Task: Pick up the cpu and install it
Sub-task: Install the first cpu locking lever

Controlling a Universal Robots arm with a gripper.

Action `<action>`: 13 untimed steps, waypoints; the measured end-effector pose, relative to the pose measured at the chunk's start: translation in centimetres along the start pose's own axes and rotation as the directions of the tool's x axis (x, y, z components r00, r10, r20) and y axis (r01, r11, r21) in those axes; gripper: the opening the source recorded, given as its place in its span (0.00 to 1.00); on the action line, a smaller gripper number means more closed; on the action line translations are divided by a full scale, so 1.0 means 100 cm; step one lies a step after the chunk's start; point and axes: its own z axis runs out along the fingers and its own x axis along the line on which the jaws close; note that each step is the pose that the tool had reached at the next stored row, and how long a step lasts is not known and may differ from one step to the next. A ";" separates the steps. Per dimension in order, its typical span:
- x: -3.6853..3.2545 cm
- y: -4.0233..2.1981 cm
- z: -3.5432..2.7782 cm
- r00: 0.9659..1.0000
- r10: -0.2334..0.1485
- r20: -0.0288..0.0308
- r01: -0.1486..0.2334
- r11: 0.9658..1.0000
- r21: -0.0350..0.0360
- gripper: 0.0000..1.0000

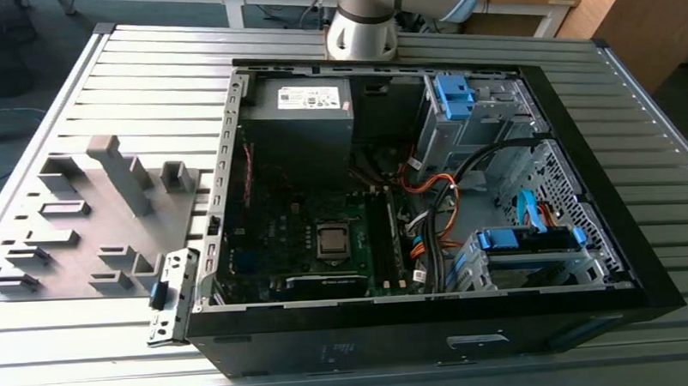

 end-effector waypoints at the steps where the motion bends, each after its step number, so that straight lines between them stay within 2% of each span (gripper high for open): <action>1: 0.0000 0.0000 0.0000 1.000 -0.016 -0.001 0.016 1.000 0.002 0.11; 3: 0.0000 0.0000 0.0000 0.999 -0.051 -0.003 0.051 0.999 0.006 0.11; 11: 0.0000 0.0000 -0.0001 0.998 -0.062 -0.004 0.062 0.998 0.007 0.11; 13: -0.0001 0.0001 -0.0001 0.996 -0.091 -0.006 0.091 0.996 0.010 0.11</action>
